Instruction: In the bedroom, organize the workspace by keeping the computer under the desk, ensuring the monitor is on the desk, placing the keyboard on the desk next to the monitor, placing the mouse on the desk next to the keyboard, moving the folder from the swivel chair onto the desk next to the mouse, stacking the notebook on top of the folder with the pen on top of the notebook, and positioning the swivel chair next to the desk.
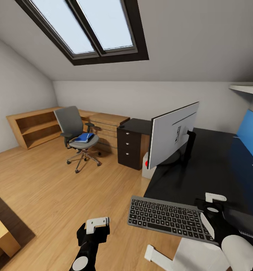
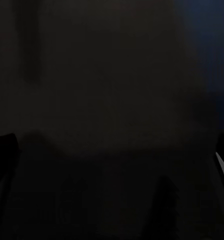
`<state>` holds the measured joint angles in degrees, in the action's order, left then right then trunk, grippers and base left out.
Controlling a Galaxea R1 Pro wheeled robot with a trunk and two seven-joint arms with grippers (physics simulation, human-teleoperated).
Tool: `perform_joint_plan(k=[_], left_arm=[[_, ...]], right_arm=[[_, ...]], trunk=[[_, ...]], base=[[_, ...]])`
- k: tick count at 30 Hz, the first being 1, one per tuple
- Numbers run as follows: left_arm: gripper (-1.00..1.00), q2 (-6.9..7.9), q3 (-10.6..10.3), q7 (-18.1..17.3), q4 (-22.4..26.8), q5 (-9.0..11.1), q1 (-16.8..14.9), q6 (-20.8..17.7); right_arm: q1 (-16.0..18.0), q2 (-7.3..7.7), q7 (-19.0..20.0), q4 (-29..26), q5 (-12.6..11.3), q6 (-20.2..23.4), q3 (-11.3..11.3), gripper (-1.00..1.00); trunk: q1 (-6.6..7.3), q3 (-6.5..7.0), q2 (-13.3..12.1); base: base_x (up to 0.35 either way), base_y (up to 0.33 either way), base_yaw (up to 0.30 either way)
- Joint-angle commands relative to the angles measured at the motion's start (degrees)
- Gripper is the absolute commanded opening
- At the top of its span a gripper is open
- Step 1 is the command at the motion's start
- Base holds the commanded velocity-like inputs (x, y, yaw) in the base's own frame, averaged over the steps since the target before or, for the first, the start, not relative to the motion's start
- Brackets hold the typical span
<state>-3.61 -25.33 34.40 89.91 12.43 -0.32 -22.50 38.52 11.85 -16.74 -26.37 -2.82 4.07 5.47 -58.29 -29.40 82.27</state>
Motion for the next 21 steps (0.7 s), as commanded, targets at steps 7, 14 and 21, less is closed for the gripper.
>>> perform_joint_plan(k=[7,14,21], left_arm=[[1.0,0.01,-0.07,0.41,-0.13,0.4,-0.03,-0.17],[1.0,0.01,-0.07,0.41,-0.51,0.4,-0.03,-0.17],[1.0,0.01,-0.04,0.41,-0.68,0.42,-0.03,-0.11]], right_arm=[[-0.03,-0.01,-0.14,-0.31,-0.43,0.34,0.11,1.0],[-0.15,-0.11,-0.16,-7.05,-0.71,-0.3,0.22,1.0],[-0.39,-0.73,-0.21,-12.23,-0.98,0.15,0.24,1.0]], trunk=[[0.0,-0.06,0.03],[0.0,-0.06,0.03],[0.0,-0.06,0.03]], base=[[0.0,0.0,0.0],[0.0,0.0,0.0],[0.0,0.0,0.0]])
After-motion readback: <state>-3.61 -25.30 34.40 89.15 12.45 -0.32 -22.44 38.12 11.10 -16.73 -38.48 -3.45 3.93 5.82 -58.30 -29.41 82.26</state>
